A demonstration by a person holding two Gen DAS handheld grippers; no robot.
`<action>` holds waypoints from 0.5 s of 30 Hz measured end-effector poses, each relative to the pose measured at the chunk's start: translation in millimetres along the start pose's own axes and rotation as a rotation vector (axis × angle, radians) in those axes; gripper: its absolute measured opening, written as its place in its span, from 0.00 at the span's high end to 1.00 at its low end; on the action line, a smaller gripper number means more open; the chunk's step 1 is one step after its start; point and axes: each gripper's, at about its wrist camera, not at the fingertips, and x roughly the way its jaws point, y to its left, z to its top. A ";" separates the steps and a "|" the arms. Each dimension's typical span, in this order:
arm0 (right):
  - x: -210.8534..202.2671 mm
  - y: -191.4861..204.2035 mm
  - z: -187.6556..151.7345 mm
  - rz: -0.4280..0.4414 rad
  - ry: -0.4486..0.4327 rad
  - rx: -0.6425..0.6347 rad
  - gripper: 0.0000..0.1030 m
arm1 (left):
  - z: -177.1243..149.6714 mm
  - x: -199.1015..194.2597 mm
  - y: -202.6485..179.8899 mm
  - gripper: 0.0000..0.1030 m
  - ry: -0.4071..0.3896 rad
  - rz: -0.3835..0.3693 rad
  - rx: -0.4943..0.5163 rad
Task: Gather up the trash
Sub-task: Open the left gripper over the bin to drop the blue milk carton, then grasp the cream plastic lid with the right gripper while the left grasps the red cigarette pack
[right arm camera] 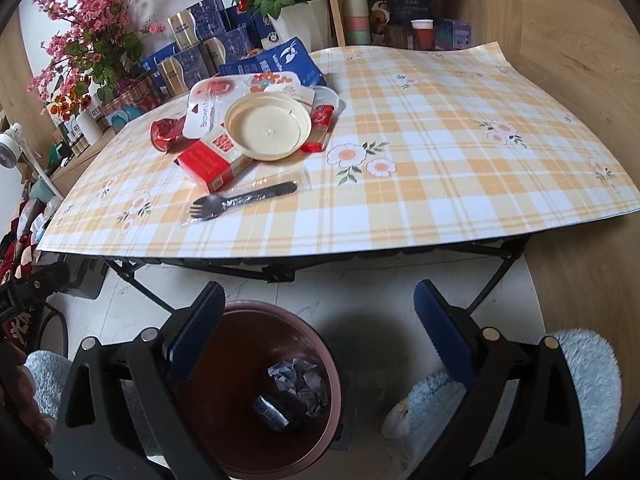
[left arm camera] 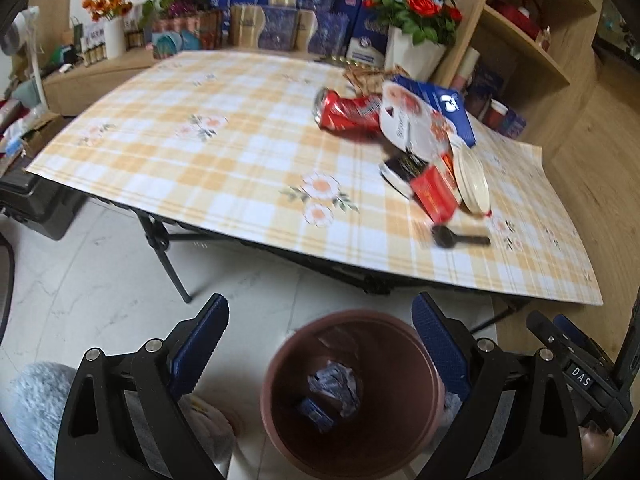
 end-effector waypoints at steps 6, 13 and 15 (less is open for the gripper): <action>1.1 -4.0 6.3 -0.002 -0.024 -0.007 0.09 | 3.7 0.4 8.7 0.12 -0.013 0.018 -0.017; 3.3 -7.9 19.2 0.032 -0.042 0.010 0.09 | 18.3 9.5 0.8 0.12 -0.013 0.048 0.021; 2.2 -8.4 24.8 0.036 -0.052 -0.015 0.09 | 25.6 3.8 -7.2 0.12 -0.059 0.031 0.040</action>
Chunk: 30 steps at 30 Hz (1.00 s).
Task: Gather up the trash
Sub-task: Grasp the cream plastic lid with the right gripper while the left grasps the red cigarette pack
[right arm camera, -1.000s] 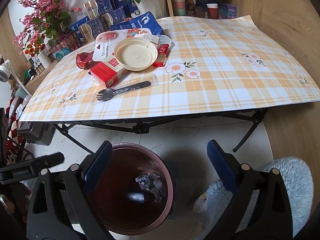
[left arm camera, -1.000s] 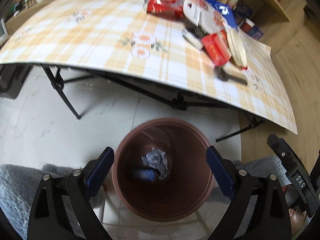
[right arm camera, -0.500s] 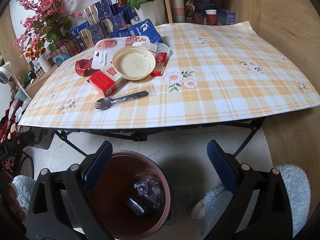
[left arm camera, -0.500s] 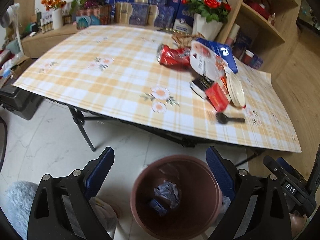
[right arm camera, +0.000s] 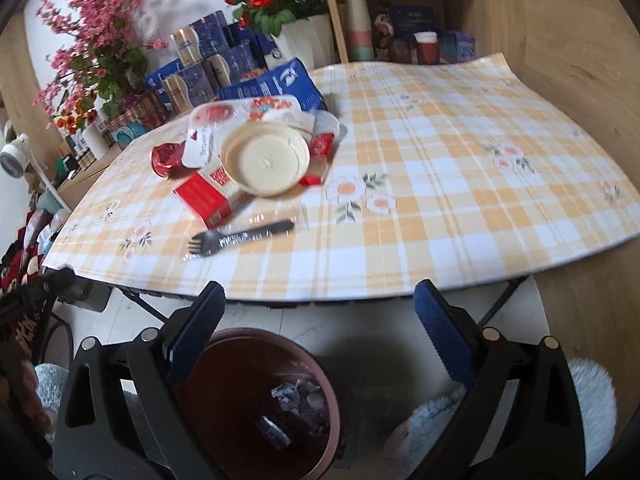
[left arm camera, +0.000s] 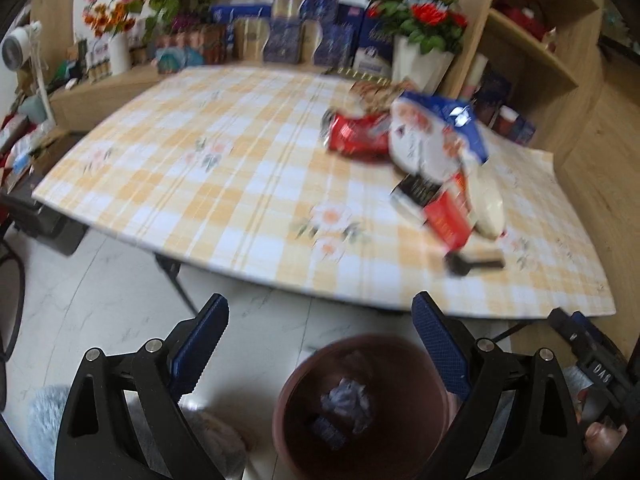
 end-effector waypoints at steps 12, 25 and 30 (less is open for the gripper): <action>31.1 19.0 54.0 0.117 -0.036 -0.035 0.06 | -4.8 -4.8 5.2 0.12 -0.029 -0.005 0.027; 118.3 30.7 95.8 0.146 0.065 0.003 0.06 | -3.8 17.7 10.3 0.12 -0.002 0.011 0.033; 135.9 29.8 103.2 0.149 0.092 0.015 0.05 | -3.2 27.5 12.9 0.12 0.017 0.009 0.026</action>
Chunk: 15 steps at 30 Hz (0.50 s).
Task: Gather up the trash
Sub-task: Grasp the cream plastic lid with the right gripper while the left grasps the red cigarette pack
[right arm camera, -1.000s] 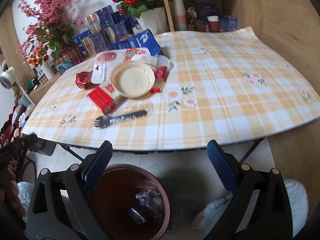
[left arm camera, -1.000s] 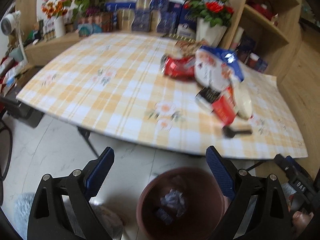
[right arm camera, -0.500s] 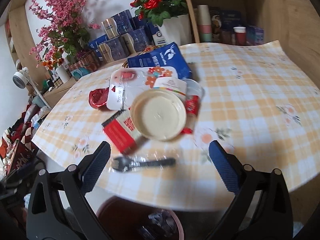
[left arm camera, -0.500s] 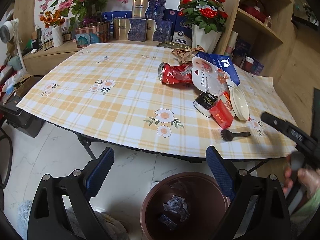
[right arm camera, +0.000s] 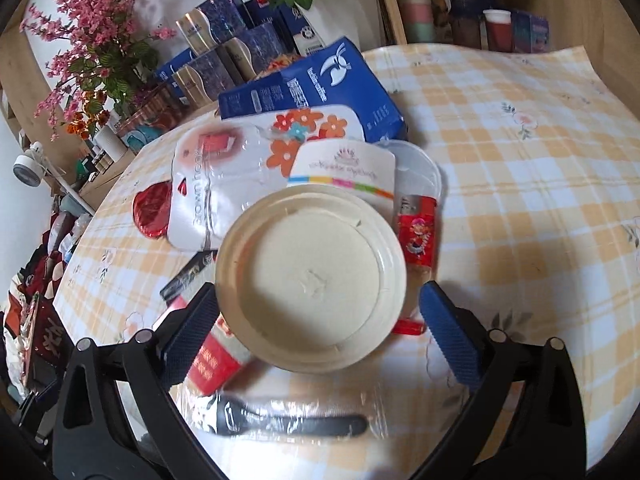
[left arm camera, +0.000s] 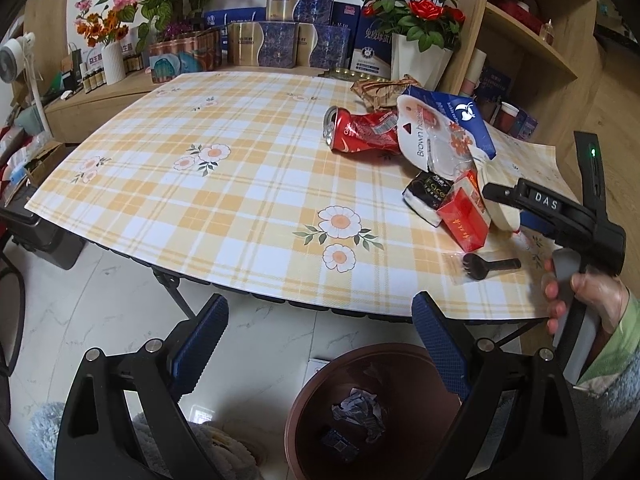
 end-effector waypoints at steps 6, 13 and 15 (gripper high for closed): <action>6.1 7.0 0.9 -0.051 0.012 -0.075 0.05 | 0.1 7.9 -4.3 0.12 0.014 -0.008 0.015; 1.3 3.8 1.2 -0.056 -0.007 -0.105 0.16 | -0.1 10.8 -8.4 0.12 0.022 -0.016 0.027; -2.9 2.5 2.6 -0.053 -0.015 -0.104 0.17 | 0.5 10.0 -8.9 0.12 0.018 -0.016 0.029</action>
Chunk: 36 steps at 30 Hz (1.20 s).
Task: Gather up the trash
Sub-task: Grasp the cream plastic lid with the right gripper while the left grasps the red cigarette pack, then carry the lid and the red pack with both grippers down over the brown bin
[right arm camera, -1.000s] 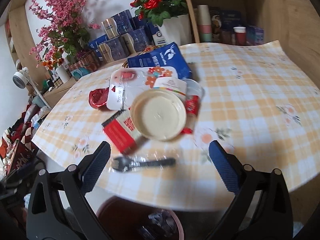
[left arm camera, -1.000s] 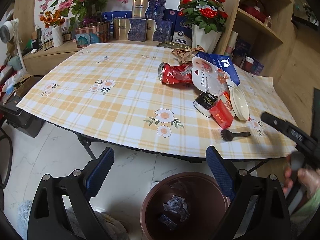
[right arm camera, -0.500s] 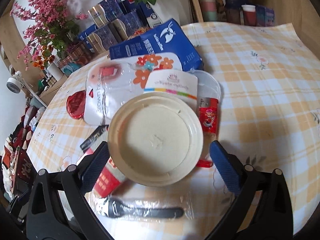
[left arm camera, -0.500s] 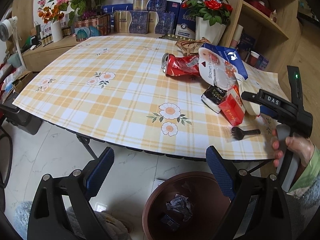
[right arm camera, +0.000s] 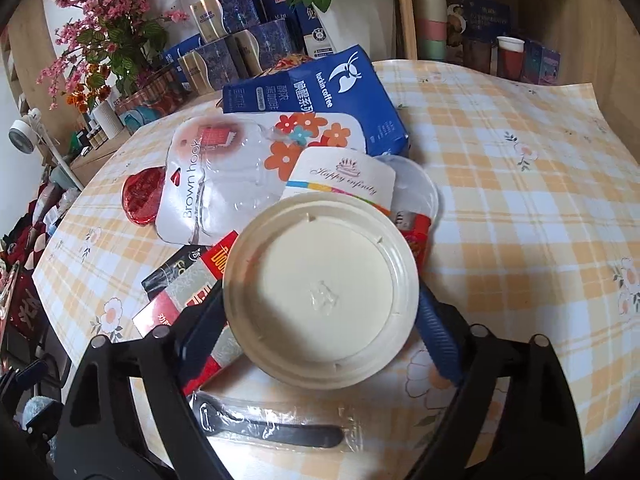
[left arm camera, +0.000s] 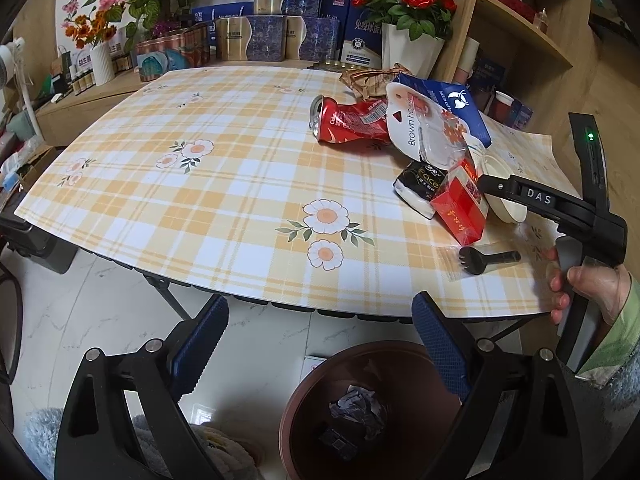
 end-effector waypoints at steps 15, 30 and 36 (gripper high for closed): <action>-80.8 -50.4 -32.4 0.020 -0.125 0.158 0.17 | 59.4 21.0 -78.4 0.12 -0.032 -0.128 0.315; -104.7 -86.3 -55.7 0.025 -0.156 0.261 0.17 | 79.2 106.4 -170.7 0.14 0.116 -0.065 0.660; -104.9 -86.9 -58.3 0.039 -0.155 0.273 0.17 | 78.3 122.5 -167.5 0.45 0.180 -0.062 0.655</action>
